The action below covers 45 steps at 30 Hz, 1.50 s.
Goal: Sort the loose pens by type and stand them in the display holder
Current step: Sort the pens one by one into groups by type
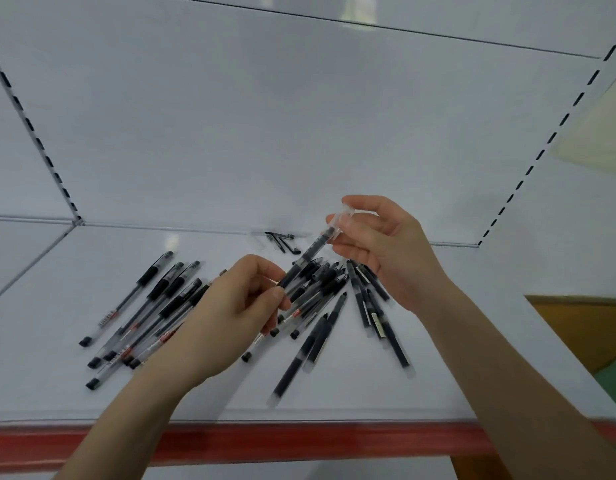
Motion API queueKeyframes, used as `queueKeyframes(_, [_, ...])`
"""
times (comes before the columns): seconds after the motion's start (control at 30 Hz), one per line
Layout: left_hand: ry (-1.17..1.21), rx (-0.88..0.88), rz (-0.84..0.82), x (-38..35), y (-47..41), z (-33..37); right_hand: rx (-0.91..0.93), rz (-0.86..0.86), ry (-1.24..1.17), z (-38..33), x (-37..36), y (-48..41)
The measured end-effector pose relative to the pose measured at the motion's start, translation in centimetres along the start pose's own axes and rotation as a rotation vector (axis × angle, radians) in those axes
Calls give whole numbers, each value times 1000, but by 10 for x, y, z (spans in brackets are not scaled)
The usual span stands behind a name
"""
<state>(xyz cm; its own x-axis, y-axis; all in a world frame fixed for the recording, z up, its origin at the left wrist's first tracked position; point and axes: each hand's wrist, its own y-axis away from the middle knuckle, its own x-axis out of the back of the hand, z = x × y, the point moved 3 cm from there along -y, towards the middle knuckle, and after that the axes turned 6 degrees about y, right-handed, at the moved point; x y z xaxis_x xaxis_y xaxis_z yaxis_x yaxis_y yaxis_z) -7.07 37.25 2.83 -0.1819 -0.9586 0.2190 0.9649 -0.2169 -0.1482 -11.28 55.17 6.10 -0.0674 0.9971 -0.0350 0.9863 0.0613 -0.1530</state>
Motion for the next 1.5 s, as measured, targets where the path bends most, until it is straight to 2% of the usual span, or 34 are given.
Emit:
queueKeyframes(0.13, [-18, -3, 48, -3, -1, 0, 35, 40, 39, 2, -1, 2])
queueKeyframes(0.4, [-204, -141, 158, -7, -3, 3, 119, 155, 119, 9, -9, 4])
queueKeyframes(0.63, [-273, -127, 183, -2, -4, -11, 117, 79, 228, 18, -13, -4])
queueKeyframes(0.73, [-374, -125, 228, 7, -1, -17, 86, 9, 352, 28, -12, -13])
queueKeyframes(0.87, [-628, -78, 353, 36, 5, -31, 129, 50, 613, 38, 1, -33])
queueKeyframes(1.03, [-835, 91, 455, 68, 17, -52, 150, 17, 901, 48, 2, -55])
queueKeyframes(1.27, [-899, 121, 488, 81, 27, -58, 139, -113, 1117, 58, -38, -79])
queueKeyframes(1.4, [-883, 82, 517, 84, 31, -59, 9, -190, 1365, 66, -44, -89])
queueKeyframes(1.5, [-845, 13, 532, 82, 32, -56, -38, -198, 1405, 68, -45, -91])
